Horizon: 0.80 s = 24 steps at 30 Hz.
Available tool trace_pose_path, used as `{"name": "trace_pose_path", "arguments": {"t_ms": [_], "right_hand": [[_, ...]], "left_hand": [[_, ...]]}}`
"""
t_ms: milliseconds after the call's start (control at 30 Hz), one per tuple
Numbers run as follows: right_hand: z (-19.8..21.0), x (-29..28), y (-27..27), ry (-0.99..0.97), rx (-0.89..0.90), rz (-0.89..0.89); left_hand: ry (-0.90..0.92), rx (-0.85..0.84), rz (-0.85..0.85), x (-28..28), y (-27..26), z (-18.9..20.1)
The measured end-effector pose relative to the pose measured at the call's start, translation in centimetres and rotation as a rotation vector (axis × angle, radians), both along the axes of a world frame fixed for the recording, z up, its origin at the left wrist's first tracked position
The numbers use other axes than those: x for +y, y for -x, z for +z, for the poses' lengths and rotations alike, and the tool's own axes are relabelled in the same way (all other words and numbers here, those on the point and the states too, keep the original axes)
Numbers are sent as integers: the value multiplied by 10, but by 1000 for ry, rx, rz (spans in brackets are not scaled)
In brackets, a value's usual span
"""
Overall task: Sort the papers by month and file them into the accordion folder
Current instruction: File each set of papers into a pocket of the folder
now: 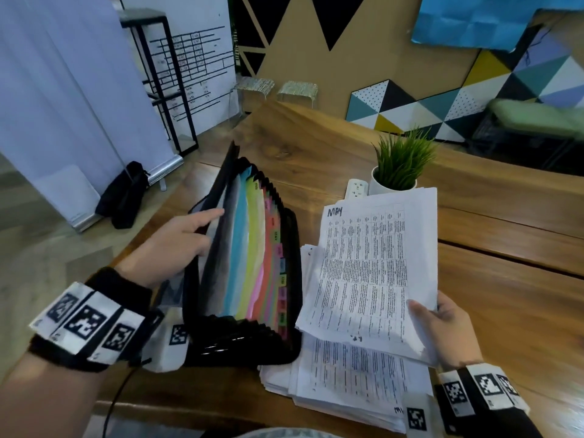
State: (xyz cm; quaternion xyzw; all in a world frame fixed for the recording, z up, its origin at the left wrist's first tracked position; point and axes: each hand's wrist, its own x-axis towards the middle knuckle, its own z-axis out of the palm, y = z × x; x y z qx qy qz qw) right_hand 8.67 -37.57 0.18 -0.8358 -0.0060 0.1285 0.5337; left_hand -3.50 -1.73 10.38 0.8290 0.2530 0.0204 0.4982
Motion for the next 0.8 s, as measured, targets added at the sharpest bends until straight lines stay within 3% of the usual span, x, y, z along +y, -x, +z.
{"name": "trace_pose_path", "arguments": {"t_ms": [233,367,533,800], "right_hand": [[57,-10,-3,-76,54,66],[86,-22,-12,-55,204,186],[92,-28,-19,-116,449,401],[99,-26,-18,-142,449,492]], "left_hand": [[-17,-55,-58,9,14,12],[-34,-32,-112,10,17,10],[-42,-5,-102,8,16,17],[41,0,-42,23,19,28]]}}
